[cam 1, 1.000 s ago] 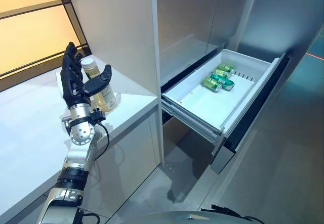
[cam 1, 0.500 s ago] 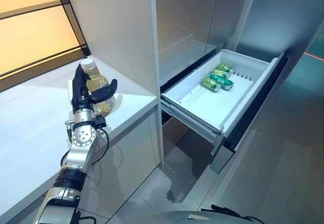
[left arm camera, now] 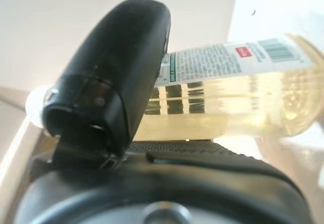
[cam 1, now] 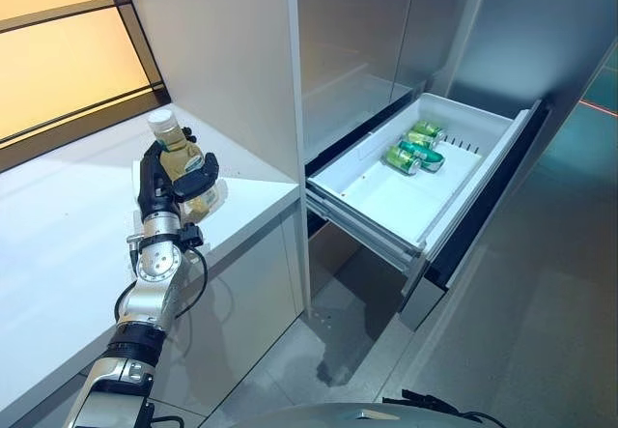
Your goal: Put drinks into fridge and close the fridge
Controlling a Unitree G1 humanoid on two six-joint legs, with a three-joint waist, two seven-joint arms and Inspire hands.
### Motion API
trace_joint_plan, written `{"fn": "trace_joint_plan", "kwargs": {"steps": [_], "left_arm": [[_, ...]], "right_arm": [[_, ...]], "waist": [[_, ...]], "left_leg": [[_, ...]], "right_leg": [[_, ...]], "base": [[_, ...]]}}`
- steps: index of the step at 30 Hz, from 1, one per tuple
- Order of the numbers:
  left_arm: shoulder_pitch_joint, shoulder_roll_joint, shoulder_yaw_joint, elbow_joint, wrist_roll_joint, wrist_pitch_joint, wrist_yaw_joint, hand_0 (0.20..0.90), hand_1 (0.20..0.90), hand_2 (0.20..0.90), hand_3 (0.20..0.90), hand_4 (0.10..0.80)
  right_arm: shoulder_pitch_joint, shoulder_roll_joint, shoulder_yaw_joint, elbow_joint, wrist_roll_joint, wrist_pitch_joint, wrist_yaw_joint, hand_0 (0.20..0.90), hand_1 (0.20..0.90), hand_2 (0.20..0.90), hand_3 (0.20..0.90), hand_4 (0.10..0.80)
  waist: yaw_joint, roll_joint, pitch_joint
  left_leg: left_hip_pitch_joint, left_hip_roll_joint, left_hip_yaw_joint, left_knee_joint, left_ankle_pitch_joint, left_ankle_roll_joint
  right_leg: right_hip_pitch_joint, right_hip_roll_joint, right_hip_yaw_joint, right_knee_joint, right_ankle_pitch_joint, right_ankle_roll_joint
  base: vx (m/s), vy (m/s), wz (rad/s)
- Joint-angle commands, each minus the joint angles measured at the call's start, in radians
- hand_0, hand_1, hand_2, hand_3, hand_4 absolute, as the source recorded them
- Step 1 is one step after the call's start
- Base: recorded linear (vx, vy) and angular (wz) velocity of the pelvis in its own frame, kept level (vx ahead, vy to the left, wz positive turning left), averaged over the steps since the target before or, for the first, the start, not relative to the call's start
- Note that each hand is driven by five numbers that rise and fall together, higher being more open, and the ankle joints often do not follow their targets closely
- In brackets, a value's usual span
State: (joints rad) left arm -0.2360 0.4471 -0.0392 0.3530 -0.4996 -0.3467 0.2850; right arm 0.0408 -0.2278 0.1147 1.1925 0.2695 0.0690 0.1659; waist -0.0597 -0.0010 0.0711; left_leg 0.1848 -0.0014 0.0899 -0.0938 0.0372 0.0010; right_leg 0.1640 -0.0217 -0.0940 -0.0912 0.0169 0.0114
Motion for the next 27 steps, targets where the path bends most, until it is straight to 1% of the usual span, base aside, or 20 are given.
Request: {"fn": "trace_joint_plan", "kwargs": {"steps": [1, 2, 3, 5, 6, 7, 9, 10, 13, 14, 15, 16, 17, 18, 20, 21, 22, 24, 26, 27], "left_arm": [[-0.148, 0.011, 0.057, -0.205, -0.124, -0.192, -0.146, 0.3, 0.3, 0.3, 0.2, 0.1], [-0.149, 0.011, 0.057, -0.213, -0.125, -0.191, -0.147, 0.3, 0.3, 0.3, 0.2, 0.1], [-0.164, 0.006, 0.052, -0.324, -0.223, -0.211, -0.253, 0.3, 0.3, 0.3, 0.2, 0.1], [-0.171, 0.001, 0.049, -0.387, -0.257, -0.205, -0.311, 0.3, 0.3, 0.3, 0.2, 0.1], [-0.178, -0.002, 0.04, -0.427, -0.29, -0.207, -0.36, 0.3, 0.3, 0.3, 0.2, 0.1], [-0.184, -0.012, 0.027, -0.502, -0.292, -0.188, -0.404, 0.3, 0.3, 0.3, 0.2, 0.1], [-0.18, -0.013, 0.005, -0.582, -0.299, -0.176, -0.462, 0.3, 0.3, 0.3, 0.2, 0.1], [-0.176, -0.007, -0.001, -0.597, -0.308, -0.178, -0.479, 0.3, 0.3, 0.3, 0.2, 0.1], [-0.158, 0.014, -0.021, -0.636, -0.345, -0.175, -0.598, 0.3, 0.3, 0.3, 0.2, 0.1], [-0.156, 0.016, -0.023, -0.64, -0.344, -0.174, -0.61, 0.3, 0.3, 0.3, 0.2, 0.1], [-0.139, 0.029, -0.038, -0.663, -0.316, -0.165, -0.667, 0.3, 0.3, 0.3, 0.2, 0.1], [-0.13, 0.042, -0.047, -0.677, -0.31, -0.16, -0.696, 0.3, 0.3, 0.3, 0.2, 0.1], [-0.116, 0.054, -0.061, -0.692, -0.298, -0.143, -0.735, 0.3, 0.3, 0.3, 0.2, 0.1], [-0.113, 0.056, -0.064, -0.694, -0.298, -0.145, -0.738, 0.3, 0.3, 0.3, 0.2, 0.1], [-0.089, 0.069, -0.083, -0.698, -0.319, -0.119, -0.8, 0.3, 0.3, 0.3, 0.2, 0.1], [-0.076, 0.071, -0.09, -0.699, -0.328, -0.107, -0.827, 0.3, 0.3, 0.3, 0.2, 0.1], [-0.049, 0.068, -0.104, -0.695, -0.333, -0.092, -0.864, 0.3, 0.3, 0.3, 0.2, 0.1], [-0.019, 0.057, -0.133, -0.682, -0.328, -0.058, -0.903, 0.3, 0.3, 0.3, 0.2, 0.1], [-0.005, 0.047, -0.158, -0.658, -0.314, -0.032, -0.923, 0.3, 0.3, 0.3, 0.2, 0.1], [0.002, 0.046, -0.166, -0.65, -0.306, -0.027, -0.931, 0.3, 0.3, 0.3, 0.2, 0.1]], "right_arm": [[0.01, -0.022, 0.053, -0.023, -0.025, -0.059, 0.05, 0.9, 0.9, 0.9, 0.9, 0.8], [0.009, -0.022, 0.055, -0.027, -0.026, -0.059, 0.05, 0.9, 0.9, 0.9, 0.9, 0.8], [0.014, -0.018, 0.095, -0.104, -0.064, -0.097, 0.067, 0.9, 0.9, 0.9, 0.9, 0.8], [0.016, -0.018, 0.125, -0.154, -0.122, -0.123, 0.073, 0.9, 0.9, 0.9, 0.9, 0.8], [0.017, -0.019, 0.149, -0.193, -0.164, -0.145, 0.073, 0.9, 0.9, 0.9, 0.9, 0.8], [0.019, -0.026, 0.187, -0.272, -0.206, -0.162, 0.056, 0.9, 0.9, 0.9, 0.9, 0.8], [0.025, -0.033, 0.209, -0.429, -0.209, -0.131, 0.047, 0.9, 0.9, 0.9, 0.9, 0.8], [0.03, -0.034, 0.214, -0.481, -0.224, -0.129, 0.049, 0.9, 0.9, 0.9, 0.9, 0.8], [0.044, -0.05, 0.234, -0.702, -0.215, -0.111, 0.078, 0.9, 0.9, 0.9, 0.9, 0.8], [0.045, -0.052, 0.234, -0.723, -0.215, -0.105, 0.082, 0.9, 0.9, 0.9, 0.9, 0.8], [0.046, -0.063, 0.229, -0.822, -0.19, -0.089, 0.104, 0.9, 0.9, 0.9, 0.9, 0.8], [0.045, -0.069, 0.221, -0.88, -0.177, -0.058, 0.122, 0.9, 0.9, 0.9, 0.9, 0.8], [0.04, -0.081, 0.212, -0.954, -0.171, -0.048, 0.14, 0.9, 0.9, 0.9, 0.9, 0.8], [0.04, -0.084, 0.21, -0.97, -0.172, -0.043, 0.143, 0.9, 0.9, 0.9, 0.9, 0.8], [0.027, -0.105, 0.193, -1.083, -0.124, -0.026, 0.159, 0.9, 0.9, 0.9, 0.9, 0.8], [0.014, -0.115, 0.182, -1.13, -0.099, -0.019, 0.171, 0.9, 0.9, 0.9, 0.9, 0.8], [-0.01, -0.139, 0.161, -1.218, -0.063, -0.002, 0.199, 0.9, 0.9, 0.9, 0.9, 0.8], [-0.055, -0.183, 0.14, -1.313, 0.002, -0.019, 0.235, 0.9, 0.9, 0.9, 0.9, 0.8], [-0.095, -0.219, 0.124, -1.368, 0.059, -0.034, 0.265, 0.9, 0.9, 0.9, 0.9, 0.8], [-0.111, -0.237, 0.115, -1.387, 0.091, -0.023, 0.28, 0.9, 0.9, 0.9, 0.9, 0.8]], "waist": [[-0.012, 0.003, -0.006], [-0.012, 0.003, -0.006], [-0.013, 0.004, 0.001], [-0.013, 0.003, -0.001], [-0.012, 0.002, -0.001], [-0.011, 0.001, 0.001], [-0.011, 0.0, 0.005], [-0.012, 0.001, 0.006], [-0.017, 0.001, 0.013], [-0.017, 0.001, 0.013], [-0.016, 0.001, 0.016], [-0.016, 0.002, 0.019], [-0.015, 0.001, 0.022], [-0.015, 0.001, 0.022], [-0.016, 0.001, 0.024], [-0.015, 0.001, 0.024], [-0.015, 0.001, 0.024], [-0.012, 0.003, 0.023], [-0.009, 0.003, 0.021], [-0.007, 0.003, 0.02]], "left_leg": [[0.018, -0.03, 0.024, 0.039, -0.139, 0.04], [0.017, -0.03, 0.023, 0.039, -0.139, 0.04], [0.019, -0.029, 0.018, 0.037, -0.138, 0.04], [0.011, -0.029, 0.018, 0.037, -0.135, 0.039], [0.009, -0.028, 0.015, 0.037, -0.134, 0.04], [0.007, -0.028, 0.01, 0.036, -0.133, 0.038], [0.005, -0.029, 0.001, 0.035, -0.131, 0.039], [0.006, -0.03, -0.002, 0.034, -0.13, 0.039], [0.007, -0.032, -0.011, 0.031, -0.127, 0.039], [0.007, -0.032, -0.012, 0.031, -0.127, 0.039], [0.005, -0.032, -0.014, 0.031, -0.124, 0.038], [0.006, -0.032, -0.016, 0.031, -0.123, 0.039], [0.006, -0.033, -0.018, 0.029, -0.12, 0.038], [0.007, -0.033, -0.019, 0.029, -0.12, 0.038], [0.011, -0.033, -0.022, 0.023, -0.116, 0.038], [0.012, -0.033, -0.022, 0.022, -0.115, 0.039], [0.012, -0.033, -0.02, 0.022, -0.113, 0.039], [0.01, -0.033, -0.02, 0.021, -0.11, 0.039], [0.007, -0.032, -0.015, 0.023, -0.109, 0.039], [0.008, -0.032, -0.013, 0.023, -0.11, 0.04]], "right_leg": [[-0.028, 0.015, 0.002, 0.125, -0.107, 0.043], [-0.028, 0.015, 0.002, 0.125, -0.107, 0.043], [-0.028, 0.015, 0.001, 0.131, -0.112, 0.042], [-0.036, 0.016, 0.001, 0.132, -0.11, 0.042], [-0.039, 0.016, 0.0, 0.132, -0.109, 0.042], [-0.04, 0.016, -0.001, 0.132, -0.109, 0.042], [-0.041, 0.016, -0.004, 0.131, -0.108, 0.041], [-0.04, 0.016, -0.005, 0.13, -0.108, 0.04], [-0.04, 0.016, -0.008, 0.128, -0.105, 0.042], [-0.039, 0.016, -0.009, 0.128, -0.105, 0.042], [-0.039, 0.015, -0.01, 0.127, -0.103, 0.043], [-0.039, 0.015, -0.011, 0.127, -0.101, 0.044], [-0.039, 0.014, -0.011, 0.126, -0.099, 0.045], [-0.038, 0.014, -0.011, 0.126, -0.099, 0.045], [-0.036, 0.015, -0.011, 0.12, -0.093, 0.046], [-0.035, 0.015, -0.009, 0.118, -0.092, 0.045], [-0.036, 0.015, -0.005, 0.116, -0.087, 0.046], [-0.037, 0.016, 0.0, 0.112, -0.081, 0.047], [-0.04, 0.015, 0.002, 0.112, -0.079, 0.048], [-0.04, 0.015, 0.003, 0.111, -0.079, 0.047]], "base": [[0.0, 0.0, 0.0], [0.0, 0.0, 0.0], [0.0, 0.0, 0.0], [-0.015, -0.008, -0.01], [-0.035, -0.024, -0.02], [-0.044, -0.028, -0.02], [-0.052, -0.023, -0.03], [-0.05, -0.016, -0.01], [-0.051, -0.017, 0.0], [-0.058, -0.02, 0.01], [-0.057, -0.018, 0.02], [-0.078, -0.024, 0.04], [-0.048, -0.013, 0.04], [-0.043, -0.015, 0.04], [-0.031, -0.012, 0.02], [-0.039, -0.007, 0.0], [-0.039, -0.004, -0.02], [-0.035, 0.004, -0.03], [-0.024, 0.006, -0.04], [0.0, 0.0, 0.0]]}}
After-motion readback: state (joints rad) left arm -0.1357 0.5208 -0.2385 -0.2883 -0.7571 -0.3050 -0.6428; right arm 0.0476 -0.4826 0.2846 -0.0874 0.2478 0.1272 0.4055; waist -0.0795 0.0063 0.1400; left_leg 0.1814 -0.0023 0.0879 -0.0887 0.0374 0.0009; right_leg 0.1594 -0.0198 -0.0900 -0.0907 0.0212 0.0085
